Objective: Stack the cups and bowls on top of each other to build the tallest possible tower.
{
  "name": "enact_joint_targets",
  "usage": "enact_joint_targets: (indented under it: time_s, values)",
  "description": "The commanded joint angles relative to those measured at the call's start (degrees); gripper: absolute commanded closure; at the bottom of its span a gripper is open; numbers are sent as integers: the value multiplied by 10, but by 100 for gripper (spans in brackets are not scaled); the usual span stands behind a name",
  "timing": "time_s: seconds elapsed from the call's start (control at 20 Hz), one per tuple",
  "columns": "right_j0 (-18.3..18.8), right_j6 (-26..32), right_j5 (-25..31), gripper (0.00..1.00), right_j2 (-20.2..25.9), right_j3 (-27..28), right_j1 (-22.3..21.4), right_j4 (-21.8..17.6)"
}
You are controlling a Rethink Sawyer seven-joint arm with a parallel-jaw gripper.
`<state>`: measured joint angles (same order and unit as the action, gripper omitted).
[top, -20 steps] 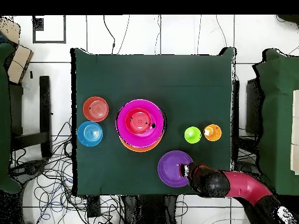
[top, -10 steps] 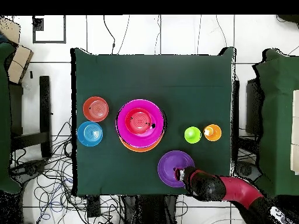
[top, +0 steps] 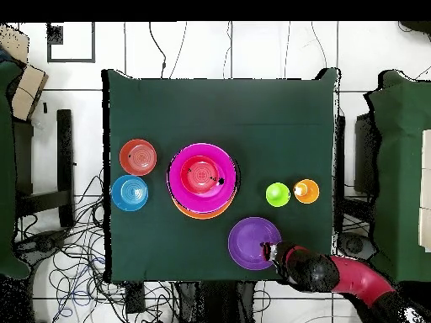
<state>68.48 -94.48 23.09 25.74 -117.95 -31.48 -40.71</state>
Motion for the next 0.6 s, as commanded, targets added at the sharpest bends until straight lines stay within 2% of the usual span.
enact_joint_targets:
  time_s: [0.05, 0.2, 0.4, 0.6]
  values:
    - [-19, 39, 73, 0, 59, -6, -43, 36]
    - [-20, 41, 82, 0, 63, -5, -47, 44]
    - [-22, 40, 66, 0, 54, 6, -28, 26]
    - [-9, 58, 44, 0, 44, 37, 21, -9]
